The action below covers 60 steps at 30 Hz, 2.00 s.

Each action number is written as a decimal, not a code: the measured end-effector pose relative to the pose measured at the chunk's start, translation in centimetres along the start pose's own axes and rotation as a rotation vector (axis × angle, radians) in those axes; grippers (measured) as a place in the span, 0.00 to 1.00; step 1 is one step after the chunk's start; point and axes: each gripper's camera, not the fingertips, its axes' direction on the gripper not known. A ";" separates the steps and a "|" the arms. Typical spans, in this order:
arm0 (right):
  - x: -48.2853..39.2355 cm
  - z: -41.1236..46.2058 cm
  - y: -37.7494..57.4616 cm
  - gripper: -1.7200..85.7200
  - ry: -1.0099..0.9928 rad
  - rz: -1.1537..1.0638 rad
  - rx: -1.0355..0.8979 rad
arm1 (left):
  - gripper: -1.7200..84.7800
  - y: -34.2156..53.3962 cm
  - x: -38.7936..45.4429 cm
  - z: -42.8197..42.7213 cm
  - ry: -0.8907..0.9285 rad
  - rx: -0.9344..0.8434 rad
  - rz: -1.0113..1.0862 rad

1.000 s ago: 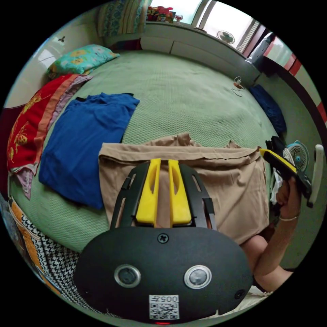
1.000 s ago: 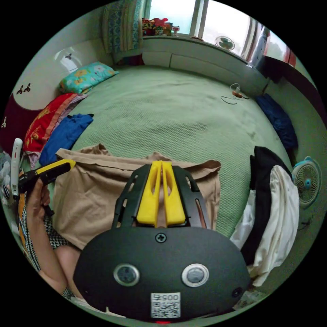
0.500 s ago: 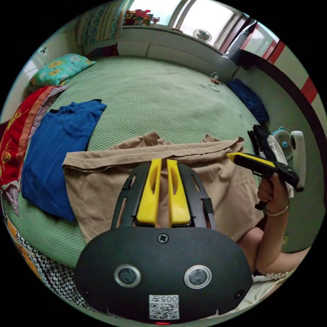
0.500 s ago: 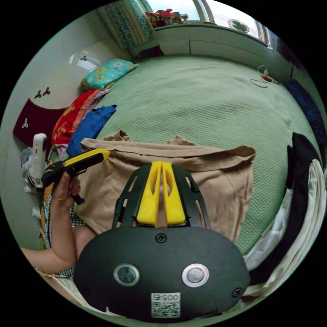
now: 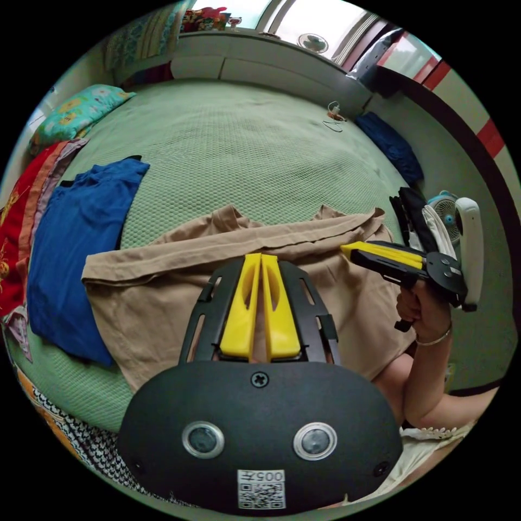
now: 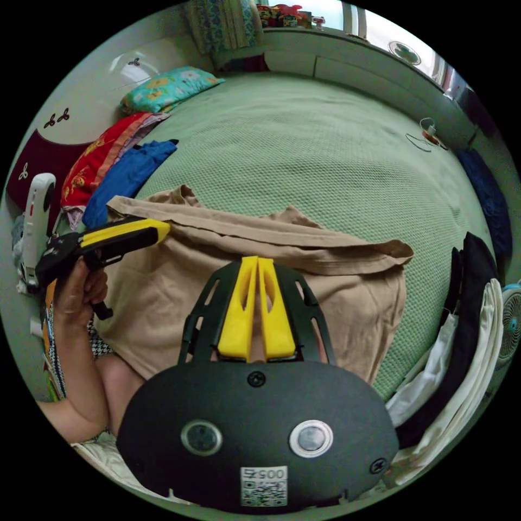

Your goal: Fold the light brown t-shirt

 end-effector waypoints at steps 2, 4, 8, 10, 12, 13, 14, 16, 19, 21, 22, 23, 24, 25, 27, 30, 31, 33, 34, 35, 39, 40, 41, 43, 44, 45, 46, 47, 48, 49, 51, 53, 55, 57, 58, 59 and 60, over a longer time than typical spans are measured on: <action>0.1 0.5 -0.2 0.01 0.006 0.017 -0.001 | 0.01 -0.3 -0.2 0.5 -0.006 -0.006 -0.004; -0.1 0.8 -0.6 0.01 0.022 0.017 0.003 | 0.01 -1.0 -0.3 1.3 -0.044 -0.019 -0.005; -0.5 0.7 -1.5 0.01 0.028 0.015 0.083 | 0.01 -1.9 -0.5 1.7 -0.063 0.021 0.002; -0.6 0.7 -1.7 0.01 0.044 0.017 0.121 | 0.01 -2.3 -0.6 1.3 -0.079 0.081 0.005; -0.8 0.8 -1.8 0.01 0.066 0.021 0.152 | 0.01 -2.4 -0.7 0.8 -0.108 0.134 0.007; -0.8 0.7 -1.7 0.01 0.080 0.030 0.179 | 0.01 -2.5 -0.9 0.5 -0.126 0.159 0.001; -0.8 0.5 -1.5 0.01 0.093 0.037 0.210 | 0.01 -2.5 -0.9 0.4 -0.133 0.166 -0.003; -0.7 -0.3 -1.1 0.01 0.098 0.053 0.264 | 0.01 -2.4 -0.9 -0.3 -0.139 0.171 0.004; -0.8 -1.5 -0.7 0.01 -0.036 0.002 0.288 | 0.01 -1.8 -0.3 -0.6 -0.117 0.113 0.040; -1.6 -1.5 -0.6 0.01 -0.160 -0.108 0.231 | 0.01 -1.1 -0.2 -0.4 -0.130 0.095 0.037; -2.5 -1.4 -0.5 0.01 -0.185 -0.151 0.209 | 0.01 -0.6 -0.3 -0.3 -0.160 0.084 0.025; -3.3 -1.2 -0.2 0.02 -0.161 -0.164 0.211 | 0.01 -0.5 -0.4 -0.3 -0.176 0.077 0.017; -3.8 -1.1 -0.1 0.02 -0.142 -0.171 0.213 | 0.02 -0.4 -0.7 -0.3 -0.203 0.070 0.010; -4.8 -0.8 0.0 0.03 -0.114 -0.188 0.211 | 0.02 -0.4 -1.2 -0.4 -0.217 0.069 -0.002; -6.1 -0.5 0.0 0.06 -0.098 -0.215 0.210 | 0.03 -0.5 -2.1 -0.1 -0.201 0.044 -0.028; -8.7 0.4 -0.1 0.13 -0.086 -0.315 0.155 | 0.07 -0.3 -3.1 0.5 -0.131 -0.006 -0.047; -9.6 0.7 -0.1 0.14 -0.055 -0.330 0.141 | 0.08 -0.3 -3.2 0.6 -0.128 -0.002 -0.045; -10.6 1.0 -0.1 0.13 -0.002 -0.339 0.145 | 0.08 -0.4 -3.2 0.6 -0.146 0.000 -0.039; -11.0 1.2 -0.3 0.12 0.028 -0.337 0.149 | 0.08 -0.5 -3.2 0.7 -0.153 -0.007 -0.037; -11.2 1.5 -0.5 0.09 0.063 -0.315 0.145 | 0.08 -0.5 -3.2 0.8 -0.153 -0.011 -0.036; -10.8 1.0 -1.1 0.01 0.077 -0.211 0.185 | 0.08 -0.6 -3.0 1.2 -0.150 -0.031 -0.027; -10.6 0.6 -1.3 0.01 0.073 -0.184 0.199 | 0.08 -0.5 -3.1 1.1 -0.142 -0.030 -0.029; -10.4 0.3 -1.5 0.00 0.082 -0.154 0.211 | 0.08 -0.5 -3.2 1.1 -0.137 -0.027 -0.032; -9.9 -0.2 -1.6 0.00 0.092 -0.100 0.237 | 0.08 -0.2 -3.6 0.8 -0.135 -0.006 -0.063; -9.5 -0.6 -1.5 0.00 0.094 -0.066 0.254 | 0.07 -0.2 -3.7 0.8 -0.136 0.000 -0.071; -9.3 -0.8 -1.5 0.00 0.088 -0.057 0.260 | 0.07 -0.2 -3.9 0.7 -0.137 0.012 -0.085; -9.1 -1.2 -1.4 0.01 0.059 -0.056 0.261 | 0.07 -0.2 -4.2 0.6 -0.142 0.029 -0.104; -8.8 -1.7 -1.2 0.01 0.025 -0.058 0.258 | 0.07 -0.3 -4.3 0.6 -0.145 0.037 -0.112; -8.8 -1.9 -1.2 0.01 0.009 -0.063 0.258 | 0.07 -0.4 -4.6 0.6 -0.148 0.055 -0.123; -8.8 -2.4 -0.9 0.01 -0.015 -0.080 0.260 | 0.07 -0.5 -4.7 0.4 -0.147 0.085 -0.135; -8.8 -3.1 -0.6 0.01 -0.032 -0.087 0.265 | 0.07 -0.5 -4.7 -0.3 -0.154 0.170 -0.143; -8.8 -3.8 -0.3 0.01 -0.046 -0.106 0.266 | 0.07 -0.4 -4.6 -0.8 -0.172 0.239 -0.151; -8.8 -4.3 -0.2 0.01 -0.050 -0.112 0.257 | 0.07 0.0 -4.1 -1.3 -0.184 0.276 -0.166; -9.1 -4.7 0.0 0.01 -0.099 -0.186 0.230 | 0.06 0.2 -3.3 -1.3 -0.165 0.265 -0.150; -9.4 -4.9 0.1 0.01 -0.134 -0.251 0.209 | 0.06 0.2 -2.5 -1.1 -0.159 0.245 -0.125; -9.8 -5.0 0.3 0.01 -0.142 -0.291 0.178 | 0.06 0.2 -2.0 -1.0 -0.164 0.235 -0.114; -10.0 -5.0 0.3 0.01 -0.142 -0.314 0.160 | 0.06 0.3 -0.9 -0.8 -0.185 0.215 -0.087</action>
